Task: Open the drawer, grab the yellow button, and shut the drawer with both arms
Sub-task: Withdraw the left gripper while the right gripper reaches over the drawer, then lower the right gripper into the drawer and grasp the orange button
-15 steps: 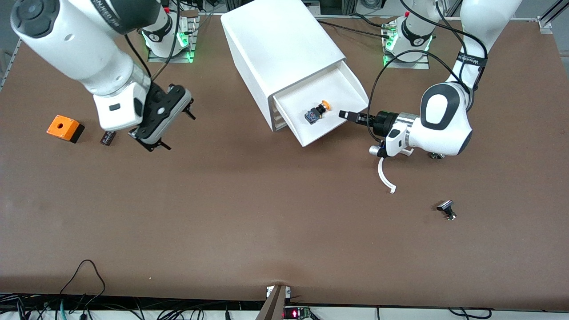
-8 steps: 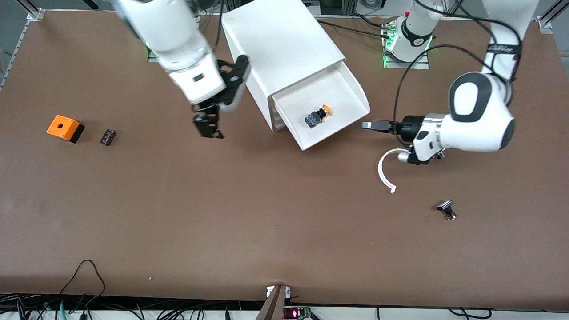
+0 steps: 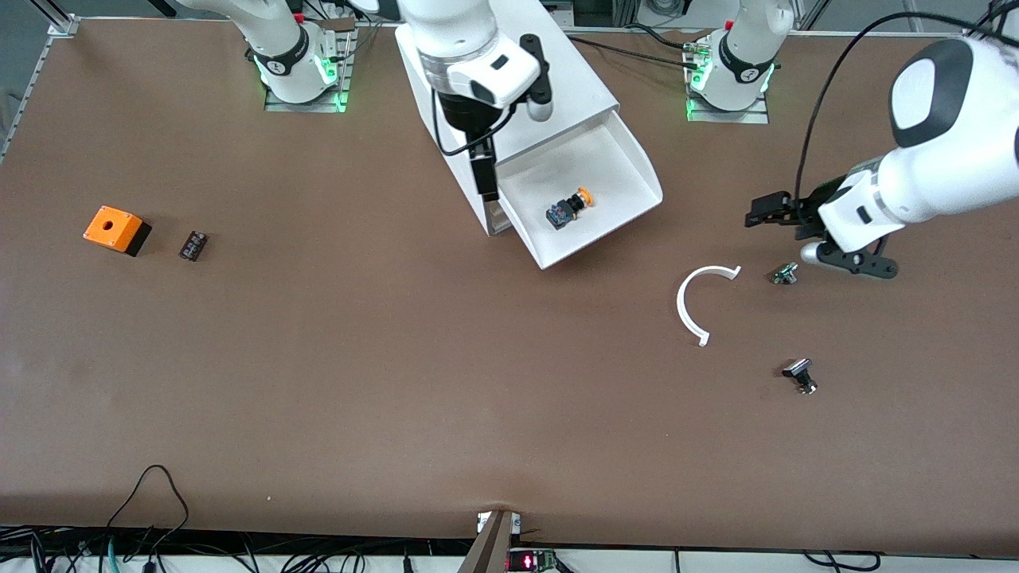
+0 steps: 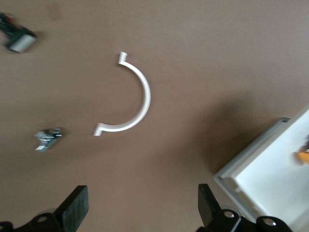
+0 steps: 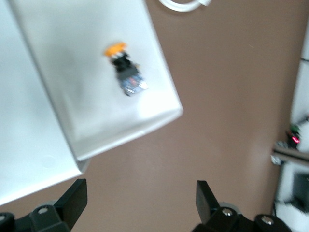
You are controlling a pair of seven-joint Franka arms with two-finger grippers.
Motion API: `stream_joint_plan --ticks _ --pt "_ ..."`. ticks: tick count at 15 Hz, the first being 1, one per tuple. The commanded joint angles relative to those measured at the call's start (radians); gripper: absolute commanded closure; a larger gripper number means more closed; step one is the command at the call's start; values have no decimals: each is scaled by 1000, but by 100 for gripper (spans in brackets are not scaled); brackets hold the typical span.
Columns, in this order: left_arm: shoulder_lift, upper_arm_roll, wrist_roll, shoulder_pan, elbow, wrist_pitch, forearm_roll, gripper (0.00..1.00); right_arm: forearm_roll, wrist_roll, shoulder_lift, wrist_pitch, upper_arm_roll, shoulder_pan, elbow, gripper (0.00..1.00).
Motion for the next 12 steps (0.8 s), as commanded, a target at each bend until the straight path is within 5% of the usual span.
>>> stream_joint_plan --ticks 1,5,12 --pt "-58 -1 -5 -18 14 -23 179 0 87 -177 147 -112 7 14 179 0" --pt "-82 10 12 -17 31 -18 250 0 83 -196 252 -194 13 54 335 0" --pt "-94 22 27 -18 39 -46 294 0 87 -248 293 -165 11 48 347 0"
